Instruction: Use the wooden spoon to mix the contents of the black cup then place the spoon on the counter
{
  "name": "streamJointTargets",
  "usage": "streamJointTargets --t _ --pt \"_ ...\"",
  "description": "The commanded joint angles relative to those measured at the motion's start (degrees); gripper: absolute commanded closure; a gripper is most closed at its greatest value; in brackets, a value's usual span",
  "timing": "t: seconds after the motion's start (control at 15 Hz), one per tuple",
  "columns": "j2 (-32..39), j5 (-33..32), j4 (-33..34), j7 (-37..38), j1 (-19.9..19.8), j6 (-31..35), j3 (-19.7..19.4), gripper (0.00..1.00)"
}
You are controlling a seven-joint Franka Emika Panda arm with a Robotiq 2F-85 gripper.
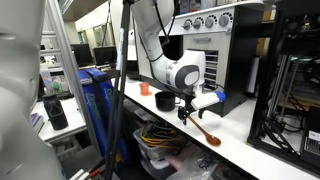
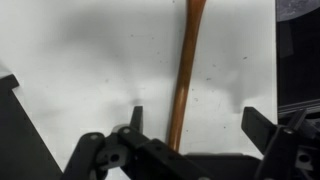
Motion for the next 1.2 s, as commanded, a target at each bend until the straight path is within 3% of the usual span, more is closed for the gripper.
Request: streamJointTargets --t 0.0,0.67,0.73,0.8,0.93,1.13 --pt "1.57 -2.74 2.60 2.90 1.93 -2.61 -1.71 0.00" --pt "4.83 -3.34 7.25 5.49 2.29 -5.77 -1.63 0.00" --pt "5.06 -3.37 7.64 5.52 2.28 -5.93 -1.61 0.04" --pt "5.30 -3.42 8.01 5.58 2.30 -6.07 -1.62 0.26" --pt "5.50 -3.59 8.50 5.62 2.36 -6.35 -1.66 0.30" --pt "5.31 -3.72 9.16 5.75 2.69 -7.97 -1.84 0.52"
